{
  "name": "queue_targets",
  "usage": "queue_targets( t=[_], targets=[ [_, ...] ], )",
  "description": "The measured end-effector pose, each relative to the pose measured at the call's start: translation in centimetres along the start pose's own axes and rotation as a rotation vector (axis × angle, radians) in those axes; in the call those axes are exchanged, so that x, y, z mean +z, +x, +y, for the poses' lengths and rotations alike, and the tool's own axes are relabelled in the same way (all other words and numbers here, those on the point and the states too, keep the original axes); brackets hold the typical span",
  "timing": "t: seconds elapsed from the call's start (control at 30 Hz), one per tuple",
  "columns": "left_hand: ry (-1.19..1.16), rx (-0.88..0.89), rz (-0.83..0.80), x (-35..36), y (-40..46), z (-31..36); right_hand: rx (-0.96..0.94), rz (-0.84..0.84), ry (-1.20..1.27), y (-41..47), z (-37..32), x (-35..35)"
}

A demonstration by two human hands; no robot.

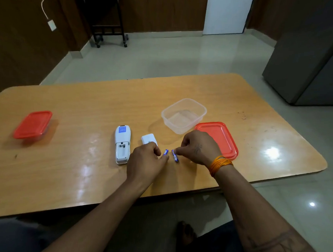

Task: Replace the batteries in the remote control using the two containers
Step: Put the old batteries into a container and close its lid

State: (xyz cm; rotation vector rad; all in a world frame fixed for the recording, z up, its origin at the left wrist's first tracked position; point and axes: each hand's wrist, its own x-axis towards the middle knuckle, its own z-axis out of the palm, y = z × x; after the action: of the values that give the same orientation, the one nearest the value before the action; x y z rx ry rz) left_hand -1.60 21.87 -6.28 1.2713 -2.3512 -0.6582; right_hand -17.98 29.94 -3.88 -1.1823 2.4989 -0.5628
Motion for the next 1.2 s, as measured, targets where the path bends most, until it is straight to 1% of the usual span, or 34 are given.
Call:
queue_targets(
  t=[0.1, 0.3, 0.43, 0.53, 0.63, 0.7, 0.77, 0.87, 0.97, 1.07, 1.2],
  targets=[
    [0.067, 0.009, -0.030, 0.1, -0.1, 0.1, 0.008, -0.059, -0.064, -0.2, -0.6, 0.8],
    [0.154, 0.079, -0.046, 0.1, 0.4, 0.5, 0.036, -0.075, -0.094, 0.0, -0.9, 1.5],
    [0.077, 0.054, -0.028, 0.0, 0.9, 0.3, 0.064, -0.028, -0.027, 0.2, -0.6, 1.2],
    [-0.020, 0.045, 0.030, -0.3, 1.9, 0.6, 0.059, 0.044, 0.080, 0.6, -0.1, -0.1],
    [-0.096, 0.040, 0.054, -0.8, 3.9, 1.7, 0.070, 0.192, 0.225, 1.5, -0.2, -2.1],
    [-0.102, 0.046, 0.061, -0.7, 5.7, 2.8, 0.112, 0.290, 0.281, 2.8, -0.5, -3.3],
    [-0.077, 0.077, 0.063, -0.5, 7.8, 3.9, 0.152, 0.345, 0.295, 4.5, -0.8, -3.9],
    [0.000, 0.133, 0.027, -0.2, 10.9, 5.6, 0.189, 0.342, 0.201, 7.2, -1.3, -4.4],
    [0.105, 0.171, -0.047, 0.4, 13.4, 7.0, 0.211, 0.299, 0.000, 9.3, -1.7, -4.7],
    [0.256, 0.203, -0.113, 1.4, 14.9, 7.8, 0.186, 0.258, -0.188, 10.4, -1.8, -4.3],
    [0.469, 0.279, -0.164, 2.6, 15.7, 8.1, 0.162, 0.241, -0.297, 10.9, -1.2, -3.5]
  ],
)
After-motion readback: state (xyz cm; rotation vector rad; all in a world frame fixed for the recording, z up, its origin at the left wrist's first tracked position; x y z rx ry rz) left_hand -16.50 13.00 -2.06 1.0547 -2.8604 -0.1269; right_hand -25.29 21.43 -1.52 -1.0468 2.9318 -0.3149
